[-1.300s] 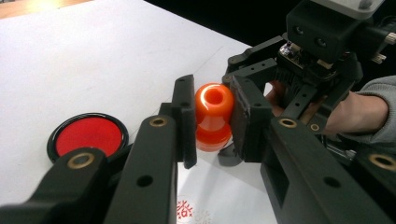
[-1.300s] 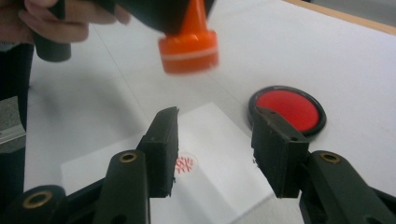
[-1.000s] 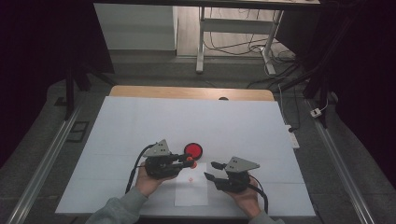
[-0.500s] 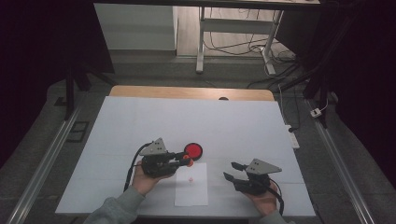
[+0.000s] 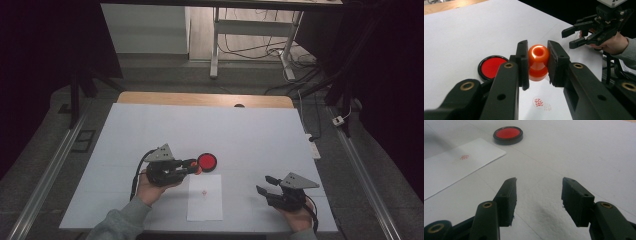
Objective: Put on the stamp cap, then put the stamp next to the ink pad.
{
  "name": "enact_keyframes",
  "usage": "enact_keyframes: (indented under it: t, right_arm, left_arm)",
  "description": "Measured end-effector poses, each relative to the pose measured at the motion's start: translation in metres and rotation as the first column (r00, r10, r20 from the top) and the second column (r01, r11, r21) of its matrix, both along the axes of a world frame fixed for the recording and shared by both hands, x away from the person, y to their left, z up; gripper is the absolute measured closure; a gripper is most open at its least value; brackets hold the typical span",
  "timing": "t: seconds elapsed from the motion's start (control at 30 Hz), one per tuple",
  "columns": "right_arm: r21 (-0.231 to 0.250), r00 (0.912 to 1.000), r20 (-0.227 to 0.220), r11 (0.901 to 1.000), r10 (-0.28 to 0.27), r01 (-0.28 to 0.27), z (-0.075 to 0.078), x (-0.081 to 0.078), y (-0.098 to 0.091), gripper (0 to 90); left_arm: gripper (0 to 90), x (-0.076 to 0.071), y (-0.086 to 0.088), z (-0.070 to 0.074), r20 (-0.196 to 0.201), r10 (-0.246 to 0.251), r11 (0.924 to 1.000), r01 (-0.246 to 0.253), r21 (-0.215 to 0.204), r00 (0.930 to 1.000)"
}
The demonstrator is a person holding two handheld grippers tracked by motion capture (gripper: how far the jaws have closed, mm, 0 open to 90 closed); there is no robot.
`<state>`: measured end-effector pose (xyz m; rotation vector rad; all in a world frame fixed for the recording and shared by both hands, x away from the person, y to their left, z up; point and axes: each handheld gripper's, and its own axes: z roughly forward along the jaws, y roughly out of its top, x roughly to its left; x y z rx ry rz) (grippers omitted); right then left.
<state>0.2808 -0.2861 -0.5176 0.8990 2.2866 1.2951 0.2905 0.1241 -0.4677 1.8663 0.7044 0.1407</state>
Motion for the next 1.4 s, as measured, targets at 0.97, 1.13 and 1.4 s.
enact_keyframes:
  t: [0.97, 1.13, 1.4]
  right_arm:
    - [-0.012, 0.9998, 0.013, 0.9999, 0.011, -0.011, 0.001, -0.001, 0.005, 45.2]
    - [-0.011, 0.9998, 0.015, 0.9999, 0.010, -0.009, 0.000, -0.001, 0.005, 45.2]
    - [-0.011, 0.9998, 0.015, 0.9999, 0.010, -0.010, 0.001, -0.001, 0.005, 45.2]
  left_arm:
    - [72.4, 0.016, 0.021, -0.002, 0.001, 0.095, 0.9954, -0.095, 0.012, 0.9954]
    - [72.4, 0.019, 0.022, -0.003, -0.001, 0.102, 0.9947, -0.102, 0.012, 0.9947]
    - [72.4, 0.025, 0.023, -0.006, -0.002, 0.120, 0.9926, -0.120, 0.018, 0.9928]
